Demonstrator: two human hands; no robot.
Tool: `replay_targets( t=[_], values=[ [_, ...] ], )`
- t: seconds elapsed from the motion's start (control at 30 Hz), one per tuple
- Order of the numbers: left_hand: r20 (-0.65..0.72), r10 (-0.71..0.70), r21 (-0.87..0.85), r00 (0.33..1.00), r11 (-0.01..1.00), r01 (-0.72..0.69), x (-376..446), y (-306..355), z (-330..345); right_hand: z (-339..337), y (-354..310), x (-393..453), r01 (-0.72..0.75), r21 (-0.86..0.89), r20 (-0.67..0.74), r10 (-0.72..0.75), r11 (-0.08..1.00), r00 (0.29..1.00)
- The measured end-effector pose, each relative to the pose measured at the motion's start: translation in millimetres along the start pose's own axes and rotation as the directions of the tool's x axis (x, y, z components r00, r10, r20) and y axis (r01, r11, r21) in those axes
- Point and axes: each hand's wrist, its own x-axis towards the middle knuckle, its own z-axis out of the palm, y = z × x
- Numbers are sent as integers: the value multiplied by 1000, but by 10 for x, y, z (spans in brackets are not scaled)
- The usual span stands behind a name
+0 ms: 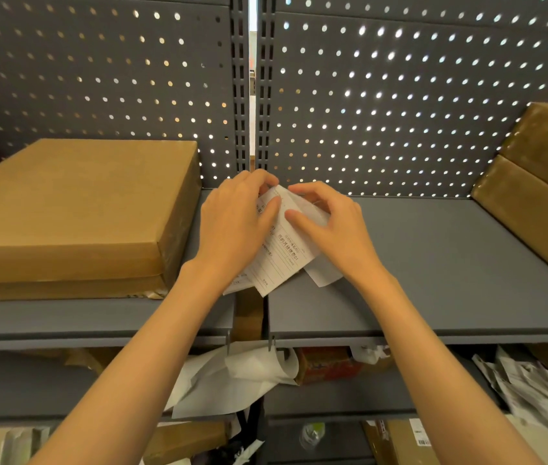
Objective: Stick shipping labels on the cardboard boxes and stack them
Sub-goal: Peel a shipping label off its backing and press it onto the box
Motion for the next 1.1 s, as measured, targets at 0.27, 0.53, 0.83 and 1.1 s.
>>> replay_targets(
  t=[0.27, 0.53, 0.83, 1.1],
  values=[
    [9, 41, -11, 999, 999, -41, -25, 36, -51, -39, -54, 6, -8, 74, -58, 13, 997, 998],
    [-11, 53, -35, 999, 998, -53, -31, 56, -89, -17, -92, 16, -6, 75, -45, 10, 997, 999],
    [-38, 66, -38, 997, 997, -67, -27, 31, -114, 38, -82, 27, -17, -1, -31, 17, 1000, 999],
    [-46, 57, -45, 997, 997, -59, -2, 4, -117, 80, -83, 44, -32, -46, -21, 31, 998, 999]
  ],
)
